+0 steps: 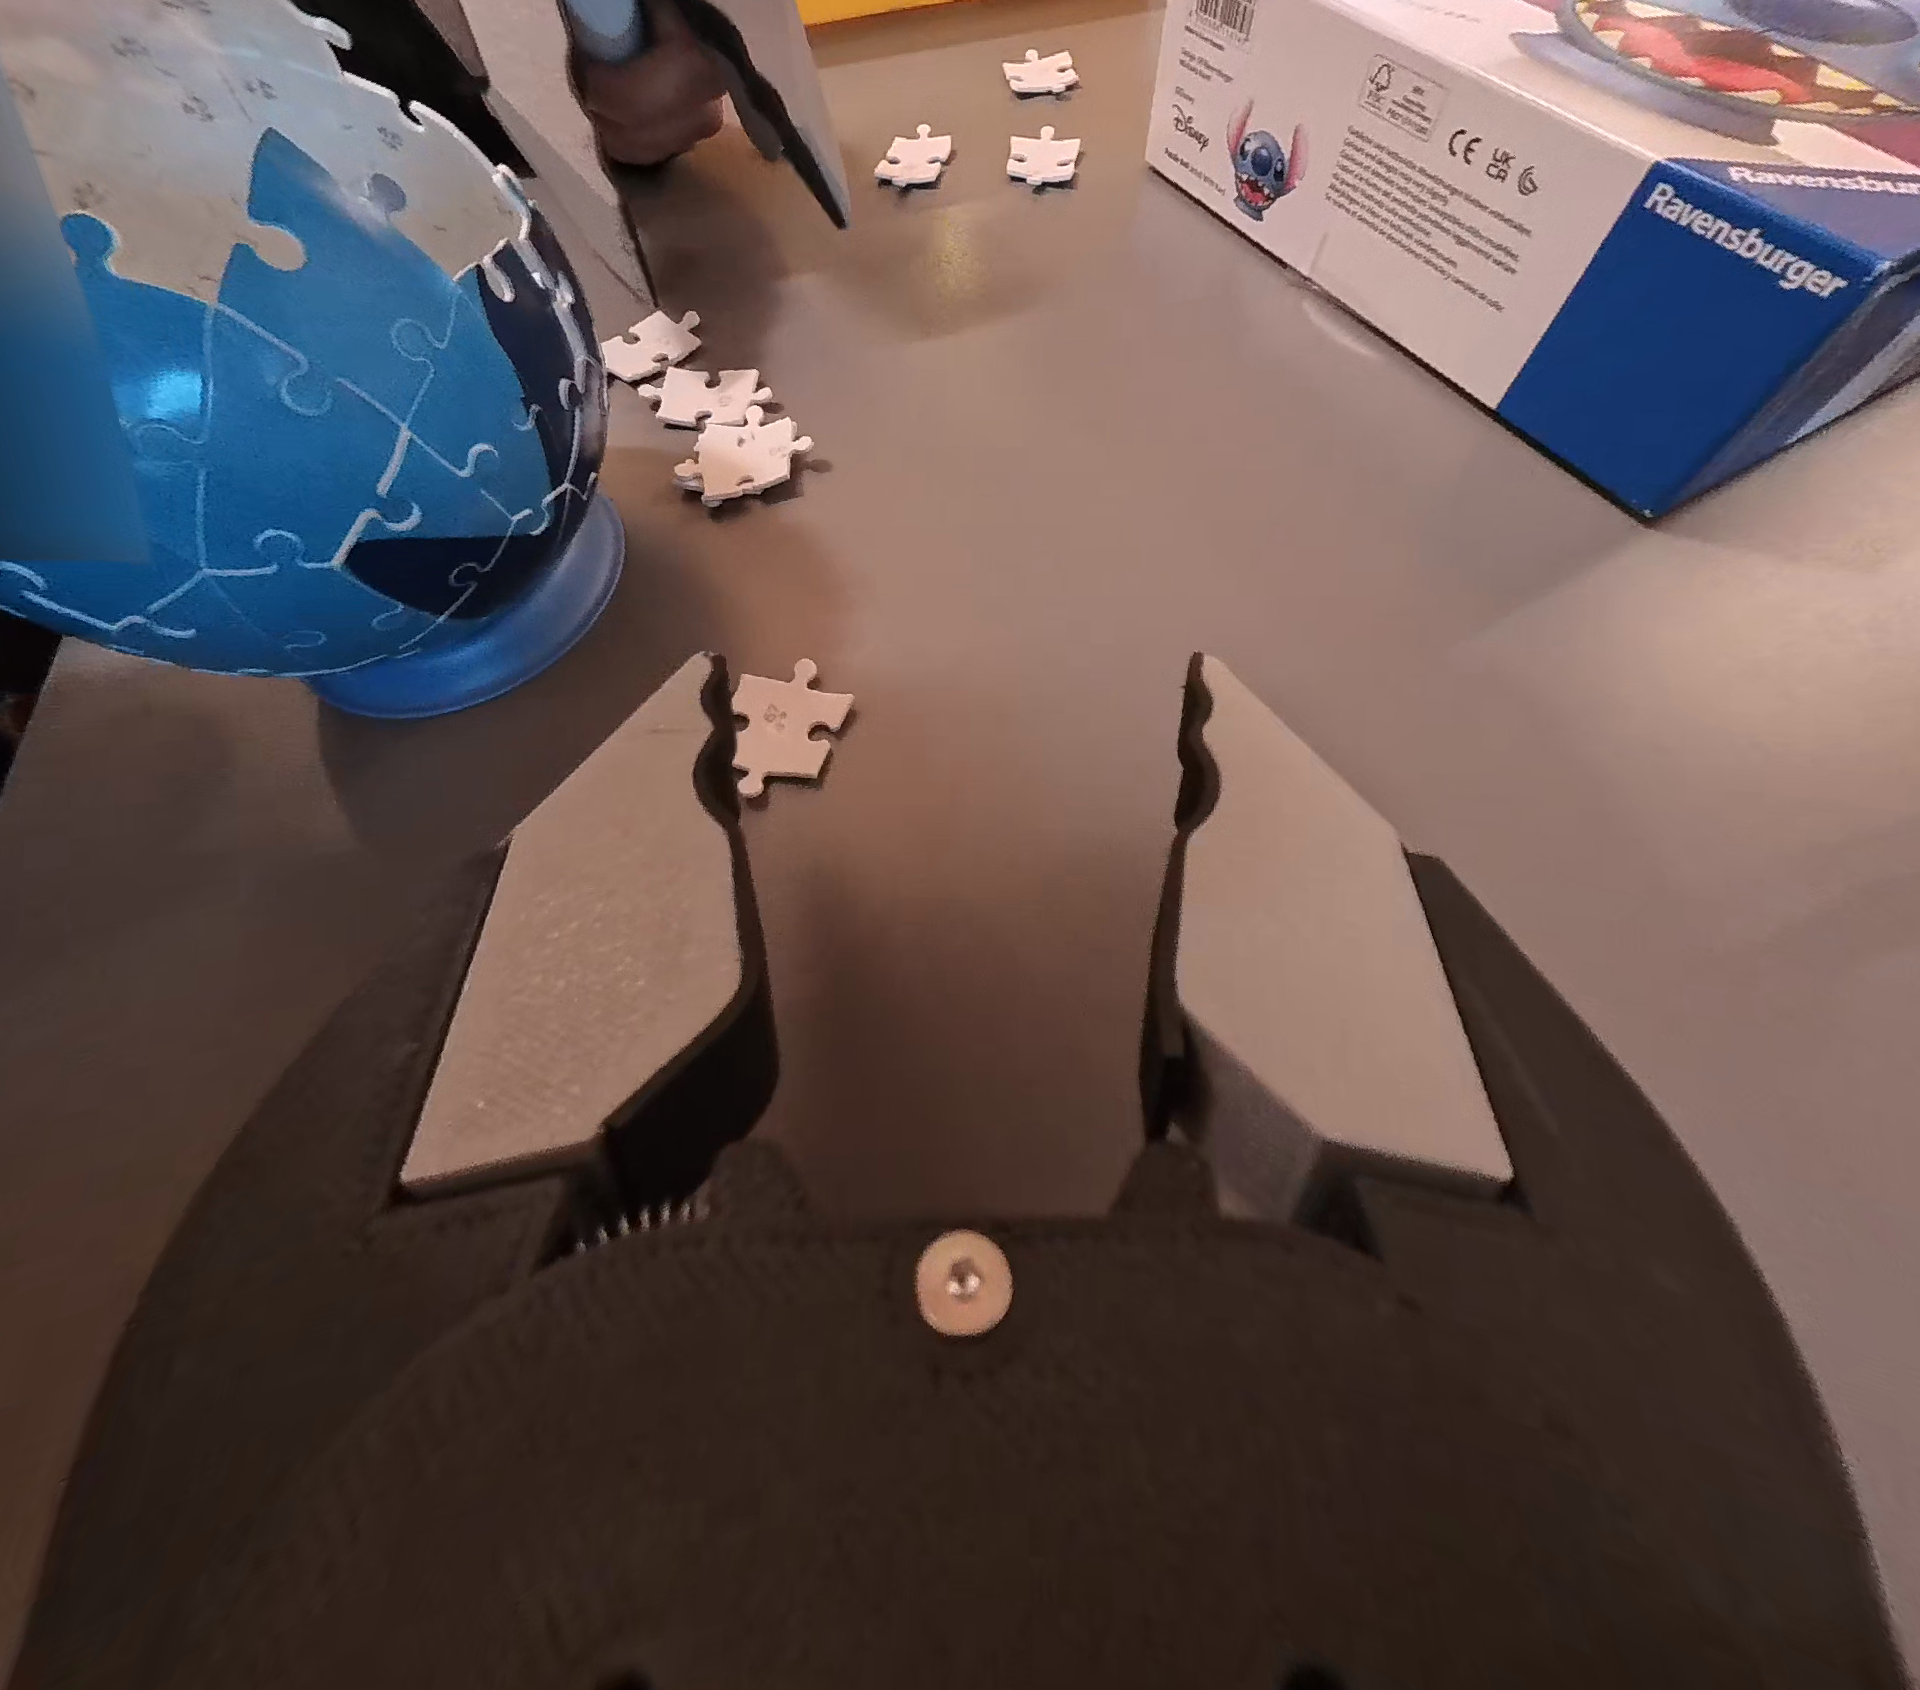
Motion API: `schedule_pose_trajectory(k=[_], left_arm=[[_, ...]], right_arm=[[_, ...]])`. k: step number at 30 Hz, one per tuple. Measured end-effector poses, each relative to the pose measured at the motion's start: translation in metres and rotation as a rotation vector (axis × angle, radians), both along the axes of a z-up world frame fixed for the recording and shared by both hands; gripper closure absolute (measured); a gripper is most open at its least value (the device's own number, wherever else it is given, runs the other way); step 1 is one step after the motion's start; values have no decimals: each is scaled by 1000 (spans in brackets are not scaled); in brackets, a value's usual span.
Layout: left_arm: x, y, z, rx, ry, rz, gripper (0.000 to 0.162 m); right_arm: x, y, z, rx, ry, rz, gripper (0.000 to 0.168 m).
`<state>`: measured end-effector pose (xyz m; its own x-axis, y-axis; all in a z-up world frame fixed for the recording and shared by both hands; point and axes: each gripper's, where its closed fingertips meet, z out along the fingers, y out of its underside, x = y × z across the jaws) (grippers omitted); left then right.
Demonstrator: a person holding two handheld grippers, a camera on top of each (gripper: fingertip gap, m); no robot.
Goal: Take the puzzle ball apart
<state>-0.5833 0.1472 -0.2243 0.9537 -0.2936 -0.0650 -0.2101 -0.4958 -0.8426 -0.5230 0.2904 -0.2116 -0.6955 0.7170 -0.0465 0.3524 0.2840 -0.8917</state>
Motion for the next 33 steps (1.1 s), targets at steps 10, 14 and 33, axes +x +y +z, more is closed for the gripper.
schedule_pose_trajectory(k=[10, 14, 33], left_arm=[[-8, 0, -7, -53, -34, 41, 104], [-14, 1, -8, -65, -44, 68, 103], [-41, 8, -13, -102, -123, 224, 107]], right_arm=[[2, -2, -3, -3, -26, 23, 87], [1, -2, -3, -1, -29, 21, 87], [-14, 18, -6, 37, -25, -150, 93]])
